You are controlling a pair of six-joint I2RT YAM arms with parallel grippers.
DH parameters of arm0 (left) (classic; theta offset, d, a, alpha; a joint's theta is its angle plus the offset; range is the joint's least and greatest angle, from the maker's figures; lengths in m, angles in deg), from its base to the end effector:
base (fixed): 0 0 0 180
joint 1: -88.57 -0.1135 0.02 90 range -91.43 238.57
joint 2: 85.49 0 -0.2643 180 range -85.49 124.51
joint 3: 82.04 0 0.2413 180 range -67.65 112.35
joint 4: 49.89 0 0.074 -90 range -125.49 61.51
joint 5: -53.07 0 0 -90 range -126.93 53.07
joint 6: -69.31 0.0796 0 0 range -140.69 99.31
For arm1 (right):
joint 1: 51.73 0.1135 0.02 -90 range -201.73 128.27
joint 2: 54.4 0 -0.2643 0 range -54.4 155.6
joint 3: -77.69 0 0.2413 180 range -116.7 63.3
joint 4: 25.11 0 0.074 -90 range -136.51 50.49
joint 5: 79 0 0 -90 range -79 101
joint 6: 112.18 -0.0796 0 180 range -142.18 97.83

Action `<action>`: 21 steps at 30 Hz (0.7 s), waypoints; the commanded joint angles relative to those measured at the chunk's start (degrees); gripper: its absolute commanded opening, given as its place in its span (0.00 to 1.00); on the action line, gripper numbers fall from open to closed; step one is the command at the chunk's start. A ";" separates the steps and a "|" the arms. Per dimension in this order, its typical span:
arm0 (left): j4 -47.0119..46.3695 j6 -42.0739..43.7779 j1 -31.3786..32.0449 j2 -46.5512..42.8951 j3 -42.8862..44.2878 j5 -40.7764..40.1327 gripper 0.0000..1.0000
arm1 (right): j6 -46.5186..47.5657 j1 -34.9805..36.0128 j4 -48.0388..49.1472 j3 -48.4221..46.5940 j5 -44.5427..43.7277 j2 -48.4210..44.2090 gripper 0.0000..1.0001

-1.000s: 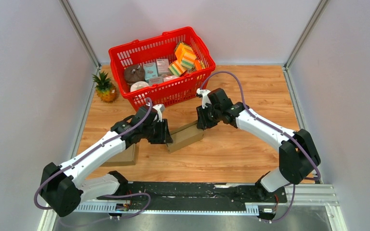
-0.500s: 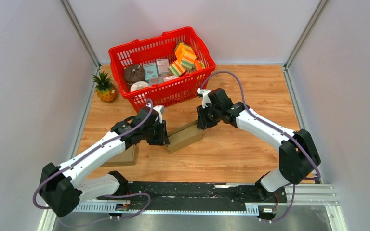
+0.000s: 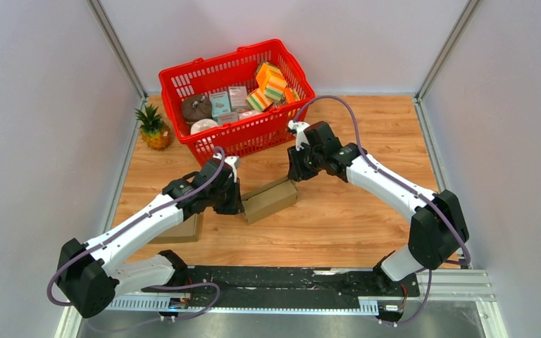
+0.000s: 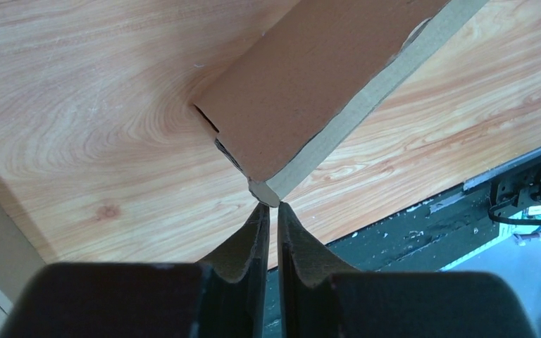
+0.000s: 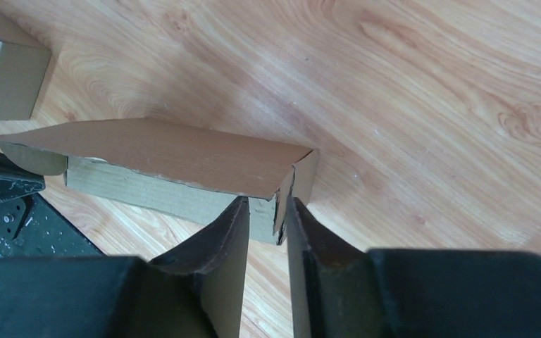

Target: Fold the paper box

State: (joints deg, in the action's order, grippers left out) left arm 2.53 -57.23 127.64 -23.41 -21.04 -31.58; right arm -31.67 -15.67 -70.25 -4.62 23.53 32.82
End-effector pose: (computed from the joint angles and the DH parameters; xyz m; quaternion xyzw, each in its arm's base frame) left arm 0.1728 -0.1499 0.2193 0.0356 0.9481 -0.2268 0.2200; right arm 0.2687 0.2170 0.2405 -0.2510 0.9007 0.2260 0.2734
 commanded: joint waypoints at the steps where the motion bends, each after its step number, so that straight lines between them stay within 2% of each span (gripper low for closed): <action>1: 0.13 1.64 0.75 0.05 0.76 -1.92 0.15 | 0.89 -0.28 -0.55 -3.09 -1.29 0.32 0.24; 6: 0.30 1.55 1.62 0.32 0.76 -3.23 0.07 | 0.01 -0.11 0.77 -0.99 -1.28 -0.20 0.12; 8: 0.04 1.38 2.15 0.93 0.50 -3.67 0.01 | -0.78 -0.11 3.04 1.64 -1.63 -1.78 0.07; 11: -0.66 0.59 3.47 1.81 0.15 -4.20 0.00 | -1.14 0.33 5.77 4.98 -2.34 -3.11 0.00; 17: -1.63 -0.64 5.93 2.78 -0.20 -5.08 0.00 | -2.28 2.18 10.86 12.00 -5.94 -6.00 0.00; 21: -2.77 -1.61 6.02 -1.43 -2.04 -6.91 0.04 | -2.90 2.18 13.77 15.00 -7.88 -9.34 0.00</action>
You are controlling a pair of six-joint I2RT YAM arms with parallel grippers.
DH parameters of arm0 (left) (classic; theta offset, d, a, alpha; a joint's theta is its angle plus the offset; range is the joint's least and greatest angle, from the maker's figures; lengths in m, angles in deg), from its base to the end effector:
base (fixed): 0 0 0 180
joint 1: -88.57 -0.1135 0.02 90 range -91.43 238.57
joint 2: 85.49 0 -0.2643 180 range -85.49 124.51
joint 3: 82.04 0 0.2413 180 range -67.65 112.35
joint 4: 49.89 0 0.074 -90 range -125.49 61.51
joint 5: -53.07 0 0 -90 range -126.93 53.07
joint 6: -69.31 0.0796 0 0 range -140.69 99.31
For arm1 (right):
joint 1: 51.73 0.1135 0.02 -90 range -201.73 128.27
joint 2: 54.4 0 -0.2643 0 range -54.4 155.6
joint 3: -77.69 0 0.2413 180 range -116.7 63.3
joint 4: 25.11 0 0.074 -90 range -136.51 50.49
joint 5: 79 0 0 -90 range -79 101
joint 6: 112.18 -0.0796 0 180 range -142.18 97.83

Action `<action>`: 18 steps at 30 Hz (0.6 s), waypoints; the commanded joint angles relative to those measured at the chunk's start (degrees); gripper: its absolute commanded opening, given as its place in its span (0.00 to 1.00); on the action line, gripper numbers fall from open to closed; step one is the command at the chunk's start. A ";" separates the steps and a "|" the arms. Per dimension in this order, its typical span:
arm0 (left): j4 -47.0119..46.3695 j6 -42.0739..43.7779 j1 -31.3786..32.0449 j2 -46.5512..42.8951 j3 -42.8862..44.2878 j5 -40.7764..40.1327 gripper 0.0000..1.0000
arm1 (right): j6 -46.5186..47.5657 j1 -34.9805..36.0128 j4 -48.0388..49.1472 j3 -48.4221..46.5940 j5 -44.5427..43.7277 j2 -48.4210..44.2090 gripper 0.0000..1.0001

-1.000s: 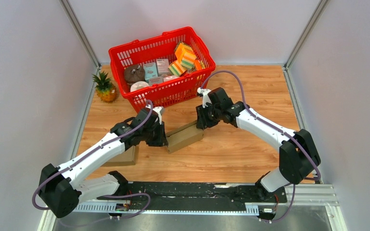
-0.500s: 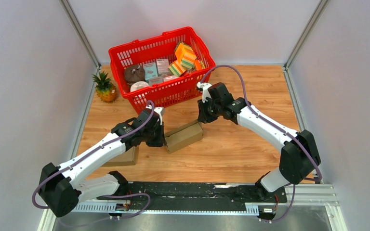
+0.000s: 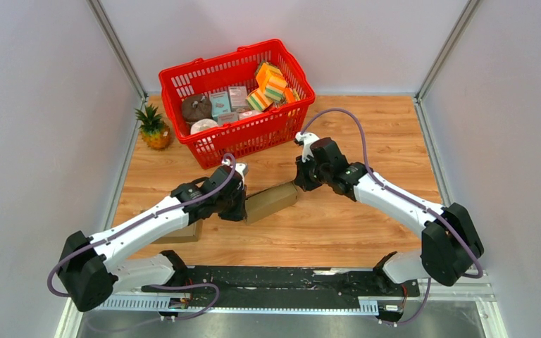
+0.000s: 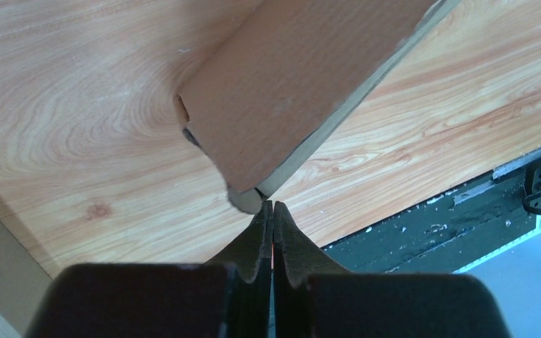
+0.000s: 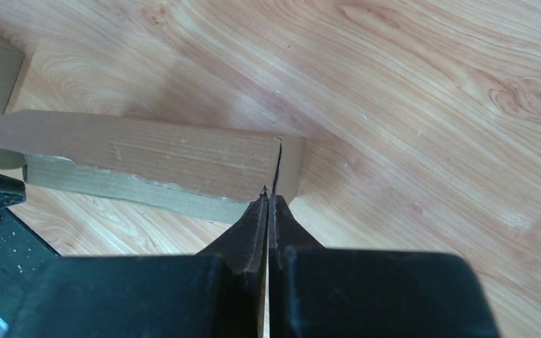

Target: Fold the paper box

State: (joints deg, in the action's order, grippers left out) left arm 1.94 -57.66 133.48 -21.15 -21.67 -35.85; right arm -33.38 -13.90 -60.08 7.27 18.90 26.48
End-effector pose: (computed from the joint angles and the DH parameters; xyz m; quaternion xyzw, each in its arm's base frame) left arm 0.1637 -0.1653 0.2080 0.0689 0.9533 -0.1995 0.2162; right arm 0.2481 0.2065 0.2218 -0.2380 0.8923 0.2150 0.3178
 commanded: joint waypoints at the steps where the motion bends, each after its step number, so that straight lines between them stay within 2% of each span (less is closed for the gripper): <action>1: -2.36 -1.17 0.18 -4.91 -1.85 -2.75 0.08 | -1.02 0.41 4.14 3.38 -2.81 -3.27 0.00; 3: -1.66 -1.17 0.18 -6.58 -1.33 -1.88 0.16 | -1.19 0.41 4.85 3.56 -2.80 -3.10 0.00; 4: -1.66 -1.09 0.27 -7.29 -0.89 -1.44 0.27 | -1.36 0.41 4.58 3.39 -2.89 -2.92 0.00; 7: 0.18 -0.38 0.18 -10.98 0.95 -1.35 0.42 | -1.11 0.41 4.05 2.77 -2.89 -2.83 0.00; 11: 1.77 0.67 -2.27 -14.41 4.64 1.72 0.49 | -0.66 0.50 3.27 1.89 -3.33 -3.19 0.00; 12: 1.33 0.59 -4.71 -15.02 5.17 2.60 0.50 | -0.75 0.41 3.26 1.80 -3.33 -3.10 0.00; 16: -5.51 -2.31 -10.43 -13.37 3.51 10.58 0.55 | -1.02 0.41 3.26 1.63 -2.98 -3.10 0.00; 18: -7.90 -4.51 -11.76 -10.83 3.16 11.75 0.61 | -1.10 0.41 3.00 1.45 -2.81 -3.19 0.00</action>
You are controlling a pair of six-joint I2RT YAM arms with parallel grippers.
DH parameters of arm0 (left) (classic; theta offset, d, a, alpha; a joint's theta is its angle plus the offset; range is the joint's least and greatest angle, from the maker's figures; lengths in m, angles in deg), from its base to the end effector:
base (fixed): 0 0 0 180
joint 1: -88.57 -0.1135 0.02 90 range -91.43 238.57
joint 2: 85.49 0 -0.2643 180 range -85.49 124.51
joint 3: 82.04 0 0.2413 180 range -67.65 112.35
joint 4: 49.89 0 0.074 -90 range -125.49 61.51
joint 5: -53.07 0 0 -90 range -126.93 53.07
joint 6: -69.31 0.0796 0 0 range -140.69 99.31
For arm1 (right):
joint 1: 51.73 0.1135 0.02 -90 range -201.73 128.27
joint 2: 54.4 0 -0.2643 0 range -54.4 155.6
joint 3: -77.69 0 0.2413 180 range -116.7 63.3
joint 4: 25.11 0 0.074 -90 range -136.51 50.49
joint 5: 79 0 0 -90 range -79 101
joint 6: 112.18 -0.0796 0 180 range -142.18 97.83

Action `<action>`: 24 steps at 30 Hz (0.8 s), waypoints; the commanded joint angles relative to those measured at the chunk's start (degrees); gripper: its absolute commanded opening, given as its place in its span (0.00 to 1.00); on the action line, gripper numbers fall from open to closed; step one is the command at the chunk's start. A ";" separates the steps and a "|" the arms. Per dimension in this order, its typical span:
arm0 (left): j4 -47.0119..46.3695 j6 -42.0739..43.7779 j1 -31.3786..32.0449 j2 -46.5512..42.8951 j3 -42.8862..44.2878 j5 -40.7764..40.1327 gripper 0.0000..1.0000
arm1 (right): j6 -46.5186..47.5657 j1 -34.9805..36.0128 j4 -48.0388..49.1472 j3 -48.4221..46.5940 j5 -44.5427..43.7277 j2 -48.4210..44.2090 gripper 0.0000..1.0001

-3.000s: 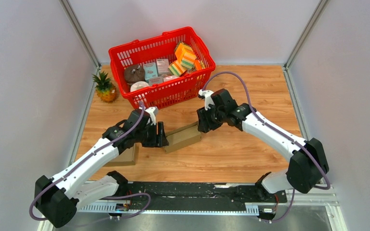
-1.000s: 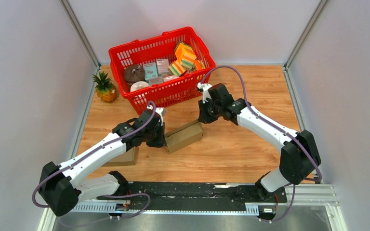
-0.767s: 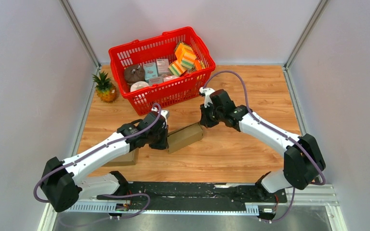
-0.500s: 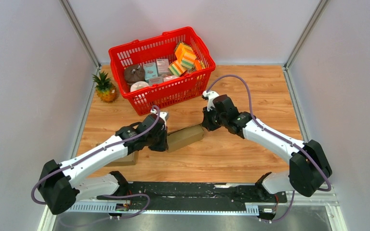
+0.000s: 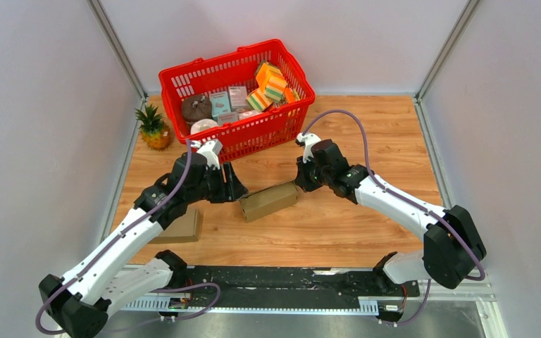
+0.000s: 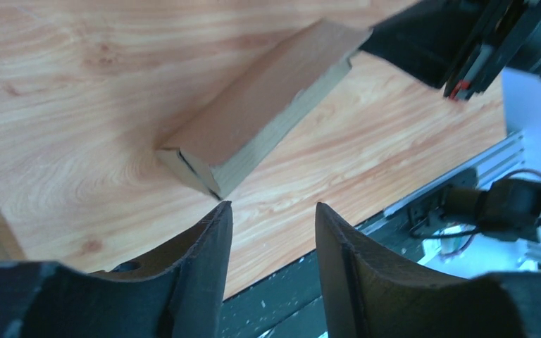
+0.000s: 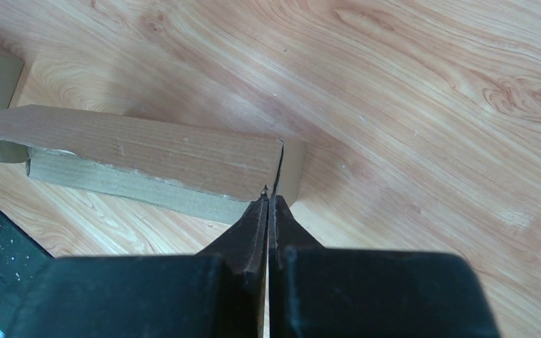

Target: Fold the paper box

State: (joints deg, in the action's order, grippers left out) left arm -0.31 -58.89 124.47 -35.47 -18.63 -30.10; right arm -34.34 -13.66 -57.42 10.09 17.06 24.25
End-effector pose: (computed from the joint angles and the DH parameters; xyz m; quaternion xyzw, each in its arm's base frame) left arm 0.1633 -0.1299 0.2815 0.0091 0.8905 -0.3146 0.3285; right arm 0.2437 0.2016 0.2212 -0.2260 0.8890 0.2117 0.3373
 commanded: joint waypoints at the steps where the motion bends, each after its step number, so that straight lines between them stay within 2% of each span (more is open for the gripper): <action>1: -5.73 -4.16 -3.46 4.29 0.12 5.48 0.61 | 0.03 0.17 0.16 -1.46 -1.05 -1.04 0.00; 5: -3.36 -6.81 -3.73 5.97 0.73 1.08 0.60 | 0.65 0.17 -0.28 -1.81 -1.67 -1.57 0.00; 7: -3.63 -4.97 -3.73 6.23 0.73 1.52 0.54 | 0.74 0.17 -0.28 -1.72 -1.76 -1.66 0.00; 11: 0.75 0.21 -3.38 6.58 1.26 -1.90 0.47 | 0.83 0.17 0.07 -1.81 -1.41 -1.66 0.00; 15: 3.14 1.90 -2.07 8.16 1.79 -3.40 0.36 | 0.65 0.17 0.24 -2.16 -1.14 -1.31 0.00; 22: 1.83 1.46 0.49 12.03 2.23 -4.63 0.37 | 0.65 0.17 0.07 -2.51 -0.97 -0.96 0.00; 24: 0.60 1.37 0.57 12.56 1.96 -4.55 0.32 | 0.65 0.17 0.16 -2.51 -0.79 -0.69 0.00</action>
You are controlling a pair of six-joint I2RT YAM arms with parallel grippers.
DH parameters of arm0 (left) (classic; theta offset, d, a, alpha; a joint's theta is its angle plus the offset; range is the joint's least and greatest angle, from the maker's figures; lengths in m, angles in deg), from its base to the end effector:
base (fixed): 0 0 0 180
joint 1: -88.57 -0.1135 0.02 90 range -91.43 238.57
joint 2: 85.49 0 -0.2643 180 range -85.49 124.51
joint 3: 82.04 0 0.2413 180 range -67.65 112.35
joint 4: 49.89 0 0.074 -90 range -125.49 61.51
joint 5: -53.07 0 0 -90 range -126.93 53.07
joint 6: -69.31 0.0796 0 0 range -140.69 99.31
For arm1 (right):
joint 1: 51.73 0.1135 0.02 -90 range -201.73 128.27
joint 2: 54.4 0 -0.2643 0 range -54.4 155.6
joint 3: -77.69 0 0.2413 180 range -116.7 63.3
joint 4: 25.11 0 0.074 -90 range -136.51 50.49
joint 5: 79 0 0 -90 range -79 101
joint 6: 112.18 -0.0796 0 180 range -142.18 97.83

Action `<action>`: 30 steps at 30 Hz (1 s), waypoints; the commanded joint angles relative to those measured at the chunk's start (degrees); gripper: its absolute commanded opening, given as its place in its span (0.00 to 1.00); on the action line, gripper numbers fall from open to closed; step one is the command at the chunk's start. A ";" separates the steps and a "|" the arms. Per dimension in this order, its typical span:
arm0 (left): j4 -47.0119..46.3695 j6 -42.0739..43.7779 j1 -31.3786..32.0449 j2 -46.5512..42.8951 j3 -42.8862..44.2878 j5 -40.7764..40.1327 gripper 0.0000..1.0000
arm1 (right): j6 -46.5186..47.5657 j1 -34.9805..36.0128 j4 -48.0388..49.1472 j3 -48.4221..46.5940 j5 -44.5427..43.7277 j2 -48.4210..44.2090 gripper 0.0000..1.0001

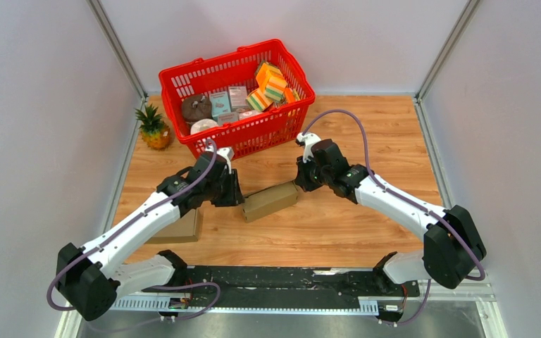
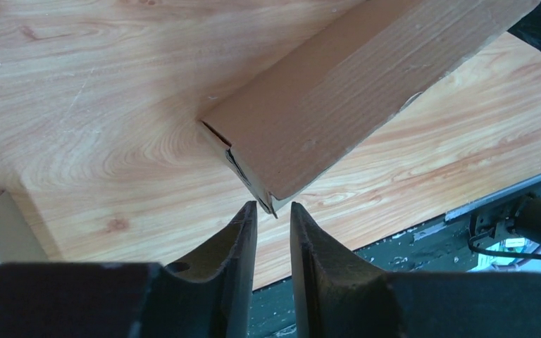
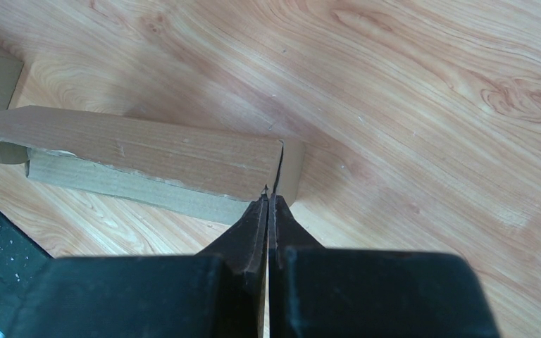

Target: Fold the paper box

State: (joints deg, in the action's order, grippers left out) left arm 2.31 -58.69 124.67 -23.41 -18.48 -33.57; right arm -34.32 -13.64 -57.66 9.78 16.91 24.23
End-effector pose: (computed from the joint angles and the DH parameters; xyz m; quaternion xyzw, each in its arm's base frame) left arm 0.1868 -0.1420 0.2345 -0.0058 0.9415 -0.2245 0.2515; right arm 0.2441 0.2017 0.2227 -0.2258 0.8888 0.2110 0.3385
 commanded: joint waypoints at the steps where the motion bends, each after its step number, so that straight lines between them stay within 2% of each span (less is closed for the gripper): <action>1: -2.55 1.00 0.38 0.67 1.72 -1.33 0.29 | 0.63 0.15 0.40 -2.38 -0.64 -0.67 0.00; 2: -2.64 1.00 0.38 0.84 1.55 -1.51 0.23 | 0.54 0.15 0.31 -2.21 -0.55 -0.58 0.00; 9: -5.89 -0.76 1.43 0.93 -2.58 -1.86 0.00 | -0.16 0.23 1.10 -1.51 -0.55 0.38 0.00; 14: -10.02 -3.92 2.92 -1.26 -9.07 -3.18 0.00 | -1.57 0.67 2.24 0.69 -0.55 -0.14 0.00; 19: -11.61 -5.33 3.10 -1.53 -11.90 -3.00 0.00 | -2.36 0.85 0.68 1.49 -1.25 -0.67 0.01; 20: -11.52 -5.16 3.10 -1.27 -11.55 -2.83 0.00 | -2.88 0.94 -0.56 1.05 -1.17 -0.93 0.06; 21: -11.35 -5.07 3.10 -1.35 -11.20 -2.91 0.00 | -3.06 0.94 -2.13 0.26 -0.99 -1.89 0.19; 22: -10.22 -4.63 3.10 -1.35 -10.76 -2.92 0.00 | -3.24 1.02 -5.46 -0.44 -0.99 -2.68 0.22; 23: -9.25 -4.45 3.10 -1.70 -9.54 -2.83 0.05 | -3.76 0.85 -7.14 -1.32 -0.99 -3.82 0.26; 24: -8.54 -4.19 3.10 -2.14 -9.18 -2.74 0.10 | -3.68 0.76 -8.38 -1.76 -1.16 -4.79 0.35; 25: -7.58 -3.93 3.10 -2.93 -9.00 -2.30 0.17 | -3.59 0.76 -10.39 -2.03 -0.99 -7.06 0.40; 26: -7.48 -3.75 3.10 -5.28 -9.26 -1.95 0.30 | -3.68 0.59 -11.28 -2.81 -0.56 -7.96 0.44; 27: -7.31 -3.66 3.10 -6.87 -9.35 -1.77 0.35 | -3.85 0.41 -12.07 -3.34 0.41 -8.75 0.54; 29: -5.90 -2.96 2.93 -11.08 -8.13 -1.25 0.47 | -4.47 -1.43 -12.96 -4.49 3.21 -9.72 0.61; 30: -5.29 -2.52 2.75 -12.06 -7.25 -0.90 0.49 | -5.77 -2.31 -13.05 -6.32 6.88 -9.46 0.61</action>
State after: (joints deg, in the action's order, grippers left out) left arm -4.80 -62.49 127.60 -28.63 -30.15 -35.63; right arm -37.62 -13.69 -68.19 9.61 17.35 17.78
